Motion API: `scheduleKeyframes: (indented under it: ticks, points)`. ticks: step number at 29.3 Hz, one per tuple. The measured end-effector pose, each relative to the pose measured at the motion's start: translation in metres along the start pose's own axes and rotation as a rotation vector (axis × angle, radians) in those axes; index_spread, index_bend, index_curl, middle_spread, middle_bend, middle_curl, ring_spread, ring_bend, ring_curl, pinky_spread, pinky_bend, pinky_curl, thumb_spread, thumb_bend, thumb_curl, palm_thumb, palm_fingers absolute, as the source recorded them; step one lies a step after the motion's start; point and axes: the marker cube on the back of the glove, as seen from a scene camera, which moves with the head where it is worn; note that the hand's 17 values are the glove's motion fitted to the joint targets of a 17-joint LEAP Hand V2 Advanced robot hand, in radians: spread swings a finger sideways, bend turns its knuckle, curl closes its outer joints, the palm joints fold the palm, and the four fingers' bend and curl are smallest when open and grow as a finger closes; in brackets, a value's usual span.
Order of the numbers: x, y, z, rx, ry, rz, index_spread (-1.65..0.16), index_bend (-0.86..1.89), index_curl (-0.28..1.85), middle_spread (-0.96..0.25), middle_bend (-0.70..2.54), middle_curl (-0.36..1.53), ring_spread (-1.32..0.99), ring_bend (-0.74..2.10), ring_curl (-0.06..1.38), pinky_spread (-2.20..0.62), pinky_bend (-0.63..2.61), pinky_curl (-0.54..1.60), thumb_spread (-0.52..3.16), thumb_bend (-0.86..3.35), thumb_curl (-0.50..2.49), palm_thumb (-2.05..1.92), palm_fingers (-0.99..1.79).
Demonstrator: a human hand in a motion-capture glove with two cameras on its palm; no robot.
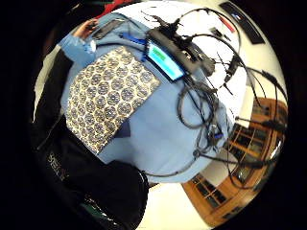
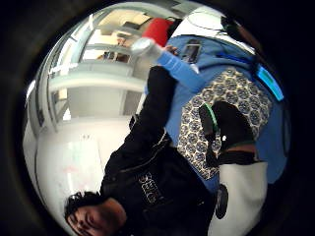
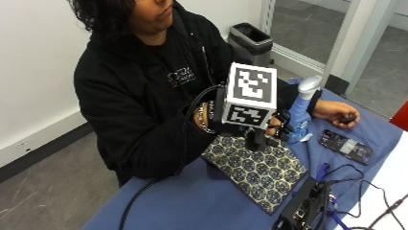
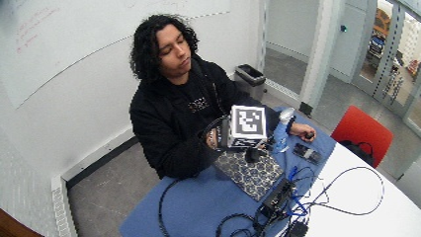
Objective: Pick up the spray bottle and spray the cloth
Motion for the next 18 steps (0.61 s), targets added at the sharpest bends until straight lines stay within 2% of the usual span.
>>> scheduleKeyframes:
  ticks: [4,18]
  points:
    - [0.003,0.005,-0.005,0.043,0.066,0.051,-0.29,0.18,0.38,-0.03,0.22,0.38,-0.01,0.33,0.32,0.21,0.21,0.32,1.15,-0.01,0.47,0.83,0.38]
    - [-0.005,0.013,-0.006,0.044,0.097,0.027,-0.32,0.17,0.37,-0.02,0.19,0.37,0.01,0.25,0.30,0.22,0.18,0.32,1.18,-0.01,0.44,0.85,0.39]
